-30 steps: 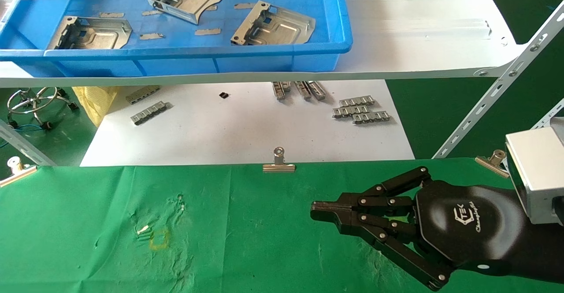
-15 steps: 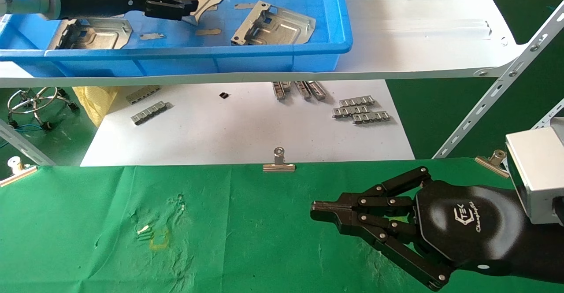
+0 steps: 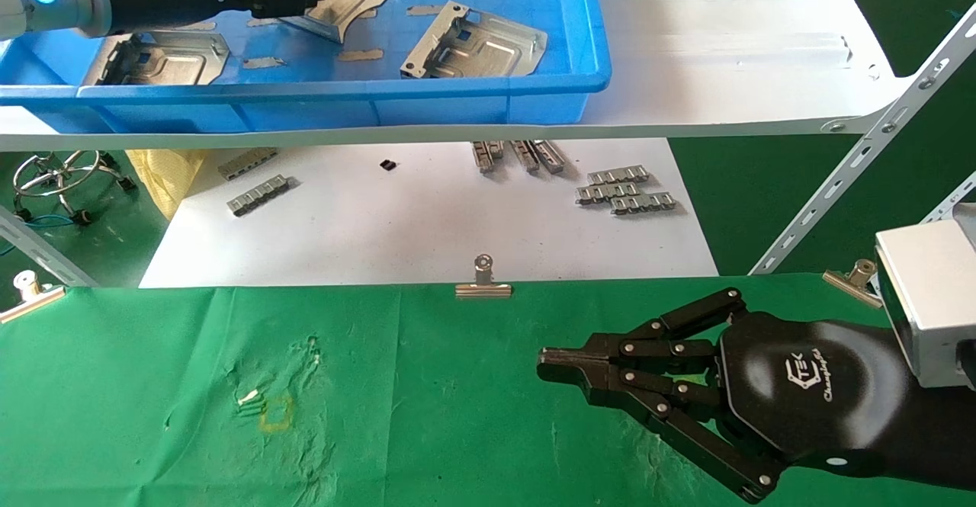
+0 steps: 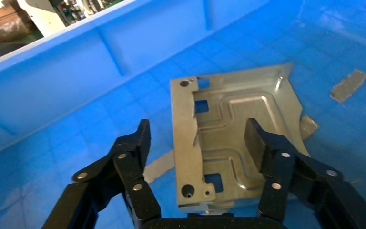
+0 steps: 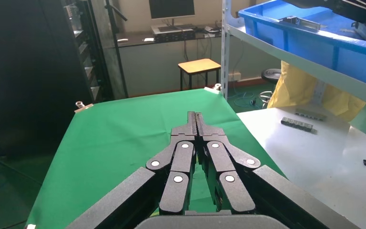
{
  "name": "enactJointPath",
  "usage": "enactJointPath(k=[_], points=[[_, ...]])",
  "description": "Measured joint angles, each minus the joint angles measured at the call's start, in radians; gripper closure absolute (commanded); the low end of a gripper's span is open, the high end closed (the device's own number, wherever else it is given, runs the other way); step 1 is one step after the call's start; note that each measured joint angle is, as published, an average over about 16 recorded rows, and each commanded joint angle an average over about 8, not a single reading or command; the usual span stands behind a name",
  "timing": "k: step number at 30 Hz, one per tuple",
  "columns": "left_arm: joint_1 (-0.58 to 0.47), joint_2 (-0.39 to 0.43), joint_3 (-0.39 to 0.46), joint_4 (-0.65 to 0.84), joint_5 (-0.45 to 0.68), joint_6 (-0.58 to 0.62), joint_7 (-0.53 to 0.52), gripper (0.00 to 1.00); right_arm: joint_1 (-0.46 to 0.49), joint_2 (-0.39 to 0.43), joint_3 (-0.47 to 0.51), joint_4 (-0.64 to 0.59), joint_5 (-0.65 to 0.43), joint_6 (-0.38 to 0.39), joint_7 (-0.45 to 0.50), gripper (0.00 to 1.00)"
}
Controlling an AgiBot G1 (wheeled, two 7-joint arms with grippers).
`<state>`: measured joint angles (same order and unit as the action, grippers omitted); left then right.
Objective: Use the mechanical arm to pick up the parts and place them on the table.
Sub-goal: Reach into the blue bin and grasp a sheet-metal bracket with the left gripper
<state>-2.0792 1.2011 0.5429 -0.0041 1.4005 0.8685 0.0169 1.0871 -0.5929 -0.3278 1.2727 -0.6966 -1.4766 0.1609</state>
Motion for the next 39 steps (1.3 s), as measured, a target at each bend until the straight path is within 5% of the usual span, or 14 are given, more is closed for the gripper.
enactJointPath(k=[21, 32, 33, 39], points=[[0.007, -0.007, -0.026, -0.007, -0.038, 0.002, 0.012, 1.00, 0.000, 0.000, 0.000, 0.000, 0.000, 0.000, 0.000, 1.00], [-0.019, -0.054, -0.050, -0.046, -0.076, 0.208, 0.057, 1.00, 0.000, 0.000, -0.001, 0.000, 0.001, 0.000, 0.000, 1.00], [-0.021, -0.061, -0.052, -0.051, -0.079, 0.241, 0.065, 1.00, 0.000, 0.000, -0.001, 0.000, 0.001, 0.000, 0.000, 0.96], [-0.020, -0.112, -0.059, -0.083, -0.097, 0.467, 0.130, 1.00, 0.000, 0.000, -0.001, 0.000, 0.001, 0.000, 0.000, 0.21]])
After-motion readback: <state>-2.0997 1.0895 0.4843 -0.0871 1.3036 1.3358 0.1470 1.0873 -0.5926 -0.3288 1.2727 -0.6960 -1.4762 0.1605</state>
